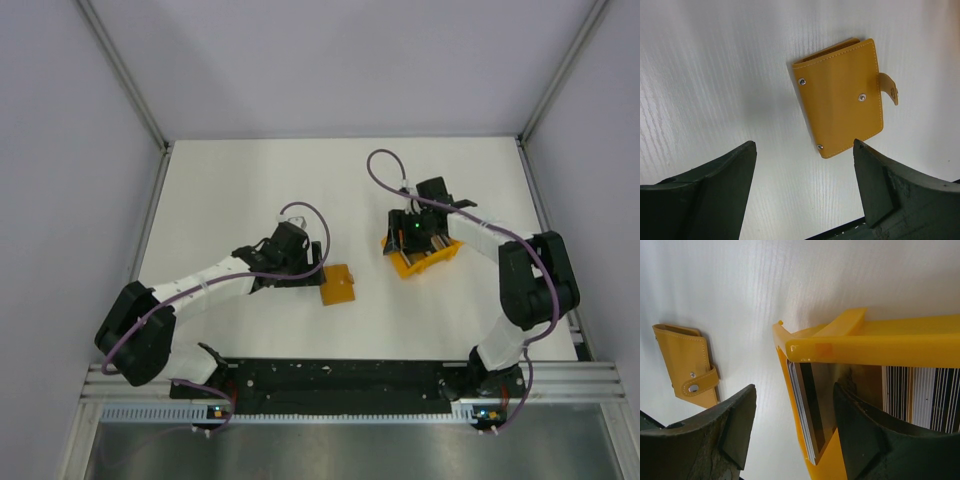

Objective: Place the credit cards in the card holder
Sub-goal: Pick up the credit card from the storage box.

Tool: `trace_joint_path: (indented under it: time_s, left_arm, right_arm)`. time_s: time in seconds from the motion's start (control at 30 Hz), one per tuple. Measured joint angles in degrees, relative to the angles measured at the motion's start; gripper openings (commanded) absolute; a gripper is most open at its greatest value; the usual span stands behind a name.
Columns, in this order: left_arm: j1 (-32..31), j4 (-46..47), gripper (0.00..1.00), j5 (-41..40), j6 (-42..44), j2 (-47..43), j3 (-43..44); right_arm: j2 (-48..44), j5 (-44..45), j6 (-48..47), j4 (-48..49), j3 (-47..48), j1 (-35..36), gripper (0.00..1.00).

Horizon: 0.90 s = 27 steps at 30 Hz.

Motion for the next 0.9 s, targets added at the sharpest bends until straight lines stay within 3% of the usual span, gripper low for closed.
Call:
trace_joint_path:
  time_s: [0.47,0.57,0.9]
  left_arm:
    - [0.0,0.0,0.82,0.2,0.0,0.0,0.0]
    - [0.0,0.0,0.82,0.2,0.0,0.0,0.0]
    - [0.0,0.0,0.82,0.2,0.0,0.0,0.0]
  right_arm:
    - [-1.9,-2.0,0.1,-0.4,0.0,0.0,0.52]
    - [-1.9,-2.0,0.1,-0.5,0.0,0.0,0.38]
    - [-1.9,-3.2,0.1,-0.7,0.0,0.0,0.38]
